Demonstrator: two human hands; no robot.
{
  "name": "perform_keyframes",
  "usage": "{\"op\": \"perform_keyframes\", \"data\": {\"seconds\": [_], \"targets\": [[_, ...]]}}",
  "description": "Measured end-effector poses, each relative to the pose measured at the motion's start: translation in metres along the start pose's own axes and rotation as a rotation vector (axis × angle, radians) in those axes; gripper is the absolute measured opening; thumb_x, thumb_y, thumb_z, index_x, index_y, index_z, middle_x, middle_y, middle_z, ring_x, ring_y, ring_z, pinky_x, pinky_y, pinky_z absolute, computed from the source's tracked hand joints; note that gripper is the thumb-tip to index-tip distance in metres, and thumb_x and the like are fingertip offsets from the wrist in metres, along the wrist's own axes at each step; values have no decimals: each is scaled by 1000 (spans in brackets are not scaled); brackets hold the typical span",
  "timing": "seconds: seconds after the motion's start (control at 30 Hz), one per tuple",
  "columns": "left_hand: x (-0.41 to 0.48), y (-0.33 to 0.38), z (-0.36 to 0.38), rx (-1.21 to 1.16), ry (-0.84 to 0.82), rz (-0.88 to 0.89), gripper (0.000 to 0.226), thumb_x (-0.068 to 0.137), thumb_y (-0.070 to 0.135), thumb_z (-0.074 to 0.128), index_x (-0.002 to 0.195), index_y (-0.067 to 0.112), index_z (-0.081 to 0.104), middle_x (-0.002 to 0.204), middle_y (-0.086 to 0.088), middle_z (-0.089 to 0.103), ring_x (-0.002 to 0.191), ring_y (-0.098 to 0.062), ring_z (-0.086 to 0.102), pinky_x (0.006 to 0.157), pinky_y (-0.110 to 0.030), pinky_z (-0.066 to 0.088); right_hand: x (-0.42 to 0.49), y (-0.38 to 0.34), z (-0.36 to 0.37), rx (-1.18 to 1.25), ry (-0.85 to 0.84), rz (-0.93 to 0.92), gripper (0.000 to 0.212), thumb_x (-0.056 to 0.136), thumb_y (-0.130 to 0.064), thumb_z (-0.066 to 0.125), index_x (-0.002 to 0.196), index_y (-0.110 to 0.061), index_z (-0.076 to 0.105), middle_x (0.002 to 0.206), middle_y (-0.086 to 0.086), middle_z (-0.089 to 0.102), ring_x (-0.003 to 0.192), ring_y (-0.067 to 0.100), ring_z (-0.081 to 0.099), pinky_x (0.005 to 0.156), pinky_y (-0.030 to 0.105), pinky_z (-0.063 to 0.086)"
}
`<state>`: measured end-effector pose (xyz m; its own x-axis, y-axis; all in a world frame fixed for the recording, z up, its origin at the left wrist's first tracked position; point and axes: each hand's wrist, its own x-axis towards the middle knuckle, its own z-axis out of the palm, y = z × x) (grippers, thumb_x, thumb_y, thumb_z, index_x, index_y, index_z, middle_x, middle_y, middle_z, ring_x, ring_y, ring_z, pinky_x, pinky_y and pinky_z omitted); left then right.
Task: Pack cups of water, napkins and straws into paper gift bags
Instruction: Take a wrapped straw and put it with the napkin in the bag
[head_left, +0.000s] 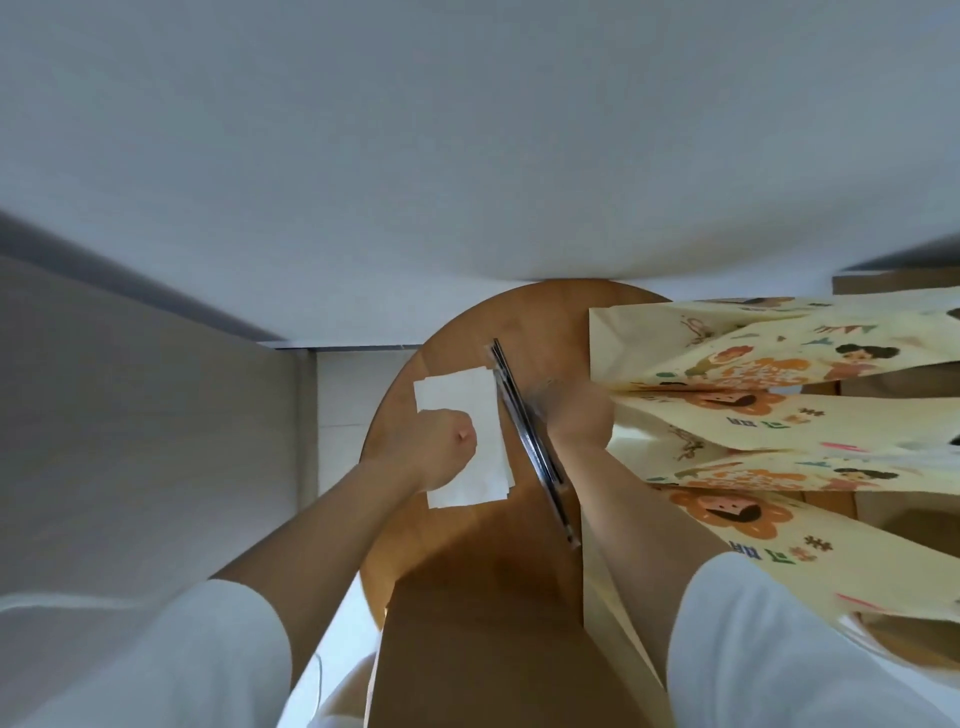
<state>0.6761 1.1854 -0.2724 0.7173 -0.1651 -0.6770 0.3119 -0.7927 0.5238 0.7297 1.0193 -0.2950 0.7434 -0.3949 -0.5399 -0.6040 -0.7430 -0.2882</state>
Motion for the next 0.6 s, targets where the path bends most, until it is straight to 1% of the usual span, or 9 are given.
{"op": "perform_keyframes", "data": {"seconds": [0.07, 0.2, 0.33, 0.4, 0.43, 0.53, 0.57, 0.6], "targets": [[1, 0, 0, -15, 7, -12, 27, 99, 25, 43, 114, 16, 64, 117, -1, 62, 103, -17, 57, 93, -26, 49, 2, 0, 3, -40, 15, 0, 24, 93, -22, 54, 93, 0, 66, 94, 16, 67, 88, 32, 63, 63, 27, 40], [-2, 2, 2, -34, -3, -21, 27, 100, 25, 43, 113, 15, 63, 116, -1, 62, 101, -17, 57, 91, -26, 50, 2, 1, 5, -48, 43, -51, 20, 93, -16, 51, 89, -2, 65, 90, 15, 67, 82, 30, 62, 61, 28, 40], [-8, 5, 5, -31, -5, -38, 27, 100, 26, 42, 110, 14, 64, 113, -2, 63, 98, -17, 58, 87, -25, 50, -6, 1, -1, 106, 58, -70, 18, 93, -12, 51, 92, -1, 66, 93, 16, 66, 78, 24, 57, 64, 26, 40], [-14, 10, 4, -27, -3, -40, 26, 99, 26, 42, 109, 14, 64, 112, -2, 63, 97, -17, 58, 86, -26, 50, -14, 0, -4, 183, 31, -89, 16, 93, -12, 52, 95, -3, 65, 98, 13, 65, 81, 24, 59, 69, 27, 42], [-17, 13, 3, -26, 2, -35, 26, 99, 25, 42, 109, 14, 64, 112, -2, 63, 97, -17, 57, 86, -27, 50, -19, -1, -7, 213, 11, -109, 15, 93, -13, 52, 96, -5, 64, 98, 11, 64, 82, 23, 59, 70, 27, 43], [-32, 25, -1, -51, 25, -26, 28, 99, 23, 42, 108, 11, 65, 114, -2, 63, 100, -18, 56, 85, -28, 48, -39, -6, -19, 313, -56, -209, 12, 94, -13, 52, 92, -6, 62, 85, 4, 62, 79, 20, 58, 71, 27, 45], [-39, 29, -3, -69, 39, -28, 28, 98, 22, 42, 107, 10, 66, 114, -2, 63, 101, -18, 56, 86, -29, 47, -47, -6, -25, 338, -74, -255, 11, 93, -12, 53, 93, -6, 63, 82, 1, 61, 78, 17, 57, 70, 24, 45], [-47, 32, -5, -91, 57, -30, 28, 98, 22, 43, 106, 9, 66, 114, -2, 64, 102, -18, 57, 88, -30, 48, -57, -6, -32, 358, -90, -292, 10, 93, -10, 53, 93, -8, 63, 79, -3, 58, 75, 13, 55, 67, 17, 42]]}}
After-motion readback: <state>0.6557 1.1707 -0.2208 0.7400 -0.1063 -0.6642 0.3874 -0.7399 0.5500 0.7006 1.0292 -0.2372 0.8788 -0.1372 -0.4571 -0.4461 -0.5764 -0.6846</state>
